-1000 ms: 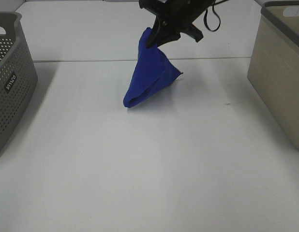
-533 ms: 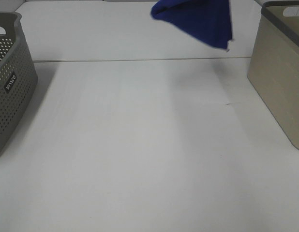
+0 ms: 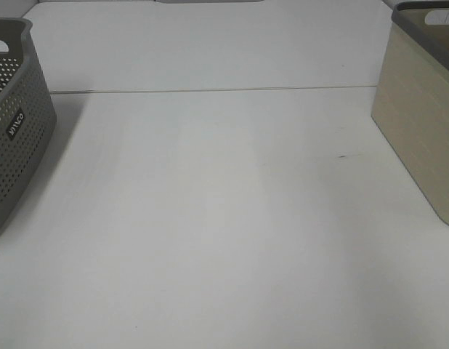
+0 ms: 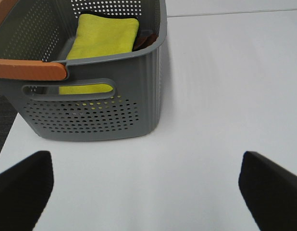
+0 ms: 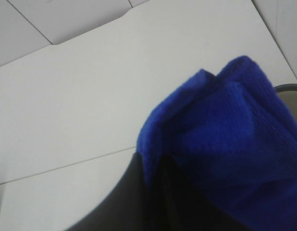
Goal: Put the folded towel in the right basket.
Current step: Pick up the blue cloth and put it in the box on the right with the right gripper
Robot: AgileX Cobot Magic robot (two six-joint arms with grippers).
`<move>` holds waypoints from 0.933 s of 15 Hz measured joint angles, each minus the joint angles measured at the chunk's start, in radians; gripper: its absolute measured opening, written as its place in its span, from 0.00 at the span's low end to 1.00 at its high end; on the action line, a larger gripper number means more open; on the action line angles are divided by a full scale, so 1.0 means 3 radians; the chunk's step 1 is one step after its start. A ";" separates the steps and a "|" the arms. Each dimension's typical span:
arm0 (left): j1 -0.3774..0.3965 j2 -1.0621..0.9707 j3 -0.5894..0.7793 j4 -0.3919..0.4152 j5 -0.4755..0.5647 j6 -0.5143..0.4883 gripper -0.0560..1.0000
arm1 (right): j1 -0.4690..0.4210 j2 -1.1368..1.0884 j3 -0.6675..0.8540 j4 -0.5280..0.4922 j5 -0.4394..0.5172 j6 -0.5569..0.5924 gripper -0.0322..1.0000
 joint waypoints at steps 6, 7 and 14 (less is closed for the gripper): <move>0.0000 0.0000 0.0000 0.0000 0.0000 0.0000 0.97 | 0.0010 -0.0033 0.0607 -0.0350 0.0013 -0.0067 0.07; 0.0000 0.0000 0.0000 0.0000 0.0000 0.0000 0.97 | 0.0010 -0.0030 0.0757 -0.0527 0.0013 -0.0057 0.07; 0.0000 0.0000 0.0000 0.0000 0.0000 0.0000 0.97 | 0.0010 -0.0003 0.1093 -0.0677 0.0020 0.0080 0.75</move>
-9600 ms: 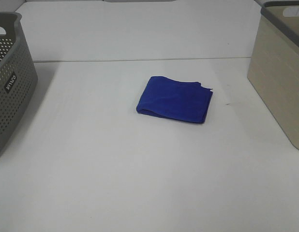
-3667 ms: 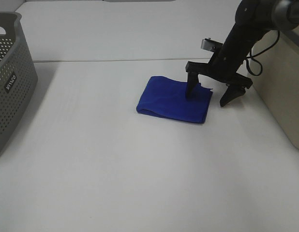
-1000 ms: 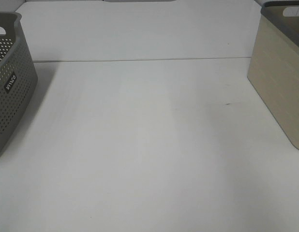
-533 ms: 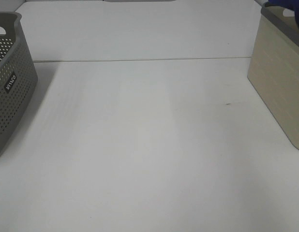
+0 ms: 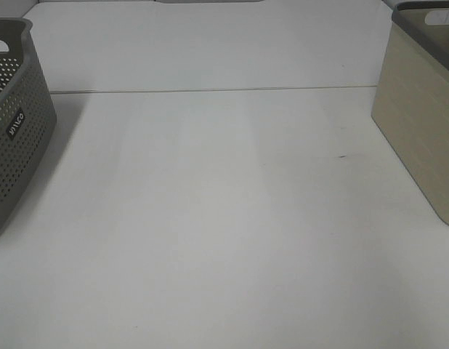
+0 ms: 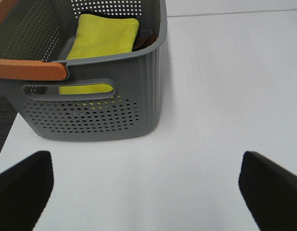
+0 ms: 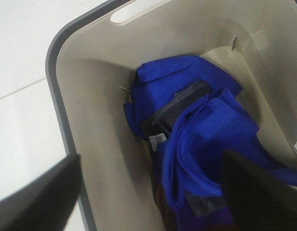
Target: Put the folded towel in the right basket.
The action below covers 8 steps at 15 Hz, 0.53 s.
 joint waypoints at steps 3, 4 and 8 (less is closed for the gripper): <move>0.0000 0.0000 0.0000 0.0000 0.0000 0.0000 0.97 | 0.0000 0.0000 0.0000 0.0000 0.0000 0.0003 0.96; 0.0000 0.0000 0.0000 0.0000 0.0000 0.0000 0.97 | 0.0000 0.0000 0.0000 0.0000 0.0000 0.0003 0.97; 0.0000 0.0000 0.0000 0.0000 0.0000 0.0003 0.97 | 0.0007 -0.0027 0.0000 0.0013 0.0000 -0.0147 0.98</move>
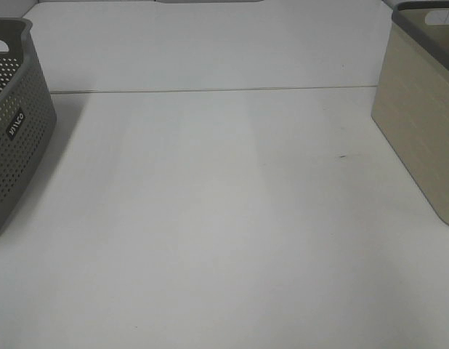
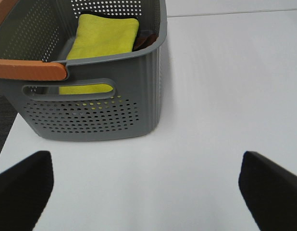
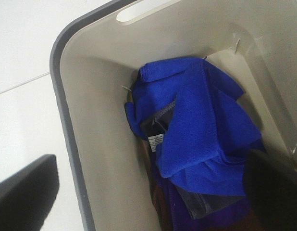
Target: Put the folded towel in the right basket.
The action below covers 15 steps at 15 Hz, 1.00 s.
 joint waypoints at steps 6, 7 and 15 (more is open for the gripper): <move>0.0000 0.0000 0.0000 0.0000 0.0000 0.0000 0.97 | 0.0887 -0.0460 0.0153 -0.0880 -0.0010 0.0517 0.98; 0.0000 0.0000 0.0000 0.0000 0.0000 0.0000 0.97 | 0.1010 -0.0613 0.0350 -0.0923 -0.0010 0.0577 0.98; 0.0000 0.0000 0.0000 0.0000 0.0000 0.0000 0.97 | 0.1120 -0.3770 0.3537 -0.1137 -0.0337 0.0553 0.98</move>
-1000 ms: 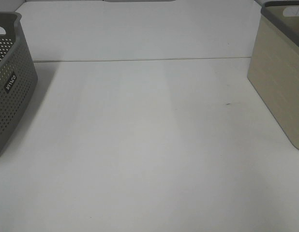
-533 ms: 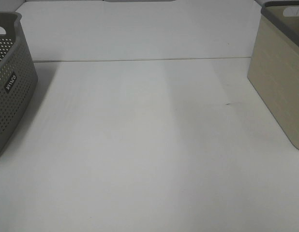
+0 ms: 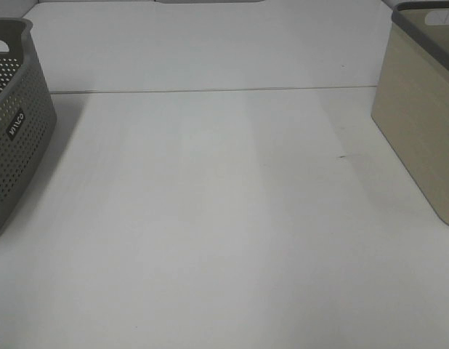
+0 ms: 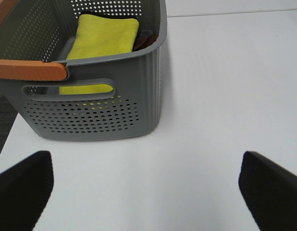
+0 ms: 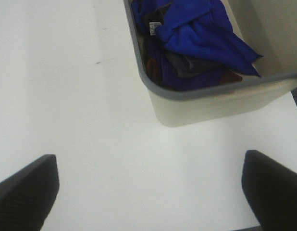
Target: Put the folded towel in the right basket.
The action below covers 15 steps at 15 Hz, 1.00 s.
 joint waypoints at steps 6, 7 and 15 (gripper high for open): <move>0.0000 0.0000 0.0000 0.0000 0.0000 0.0000 0.97 | 0.0000 -0.2347 0.1503 -0.0013 -0.0353 -0.0127 0.98; 0.0000 0.0000 0.0000 0.0000 0.0000 0.0000 0.97 | 0.0000 -0.2557 0.1663 -0.0013 -0.0357 -0.0137 0.98; 0.0000 0.0000 0.0000 0.0000 0.0000 0.0000 0.97 | 0.0000 -0.2723 0.1827 0.0060 -0.0223 -0.0277 0.98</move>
